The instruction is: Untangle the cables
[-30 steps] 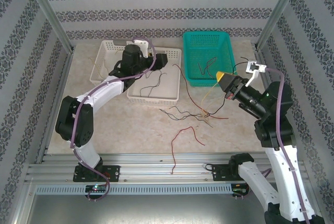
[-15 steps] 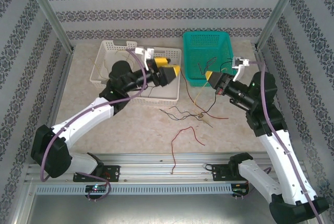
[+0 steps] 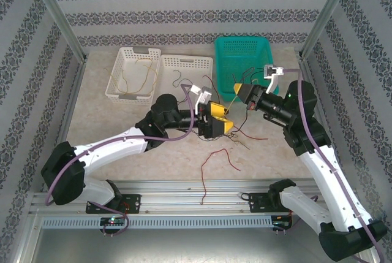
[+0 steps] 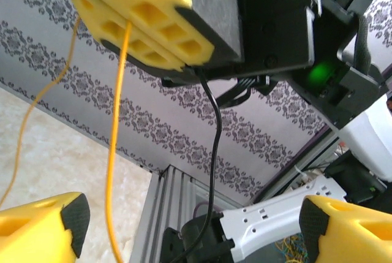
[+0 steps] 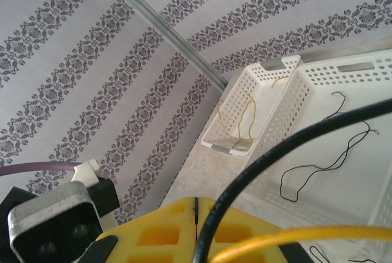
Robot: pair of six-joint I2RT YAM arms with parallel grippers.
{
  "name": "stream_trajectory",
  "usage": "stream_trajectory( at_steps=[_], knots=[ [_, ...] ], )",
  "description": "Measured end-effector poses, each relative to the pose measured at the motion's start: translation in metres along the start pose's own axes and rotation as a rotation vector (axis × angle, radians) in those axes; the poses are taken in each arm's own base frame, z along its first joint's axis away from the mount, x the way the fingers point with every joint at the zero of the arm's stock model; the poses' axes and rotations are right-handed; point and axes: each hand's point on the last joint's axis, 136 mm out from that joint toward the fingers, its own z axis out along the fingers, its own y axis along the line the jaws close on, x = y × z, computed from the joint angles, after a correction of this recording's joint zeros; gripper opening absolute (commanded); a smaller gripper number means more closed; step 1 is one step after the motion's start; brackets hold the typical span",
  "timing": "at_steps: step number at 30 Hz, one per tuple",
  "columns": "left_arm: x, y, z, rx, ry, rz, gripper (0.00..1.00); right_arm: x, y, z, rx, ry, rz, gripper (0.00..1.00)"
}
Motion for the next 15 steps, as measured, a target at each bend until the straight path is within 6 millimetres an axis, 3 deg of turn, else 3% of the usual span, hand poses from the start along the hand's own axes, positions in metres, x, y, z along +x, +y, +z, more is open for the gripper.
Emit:
stream_trajectory(
  at_steps=[3, 8, 15],
  knots=[
    [0.005, 0.004, 0.005, -0.012, 0.023, 0.013, 0.59, 0.003, 0.002, 0.002, -0.007, 0.011, 0.001, 0.0],
    [0.011, 0.011, 0.007, -0.039, 0.043, 0.026, 0.0, 0.006, 0.005, 0.003, -0.016, 0.02, -0.001, 0.0],
    [0.007, 0.019, -0.001, -0.104, 0.037, 0.052, 0.0, 0.008, 0.002, 0.002, -0.006, 0.026, -0.003, 0.0]
  ],
)
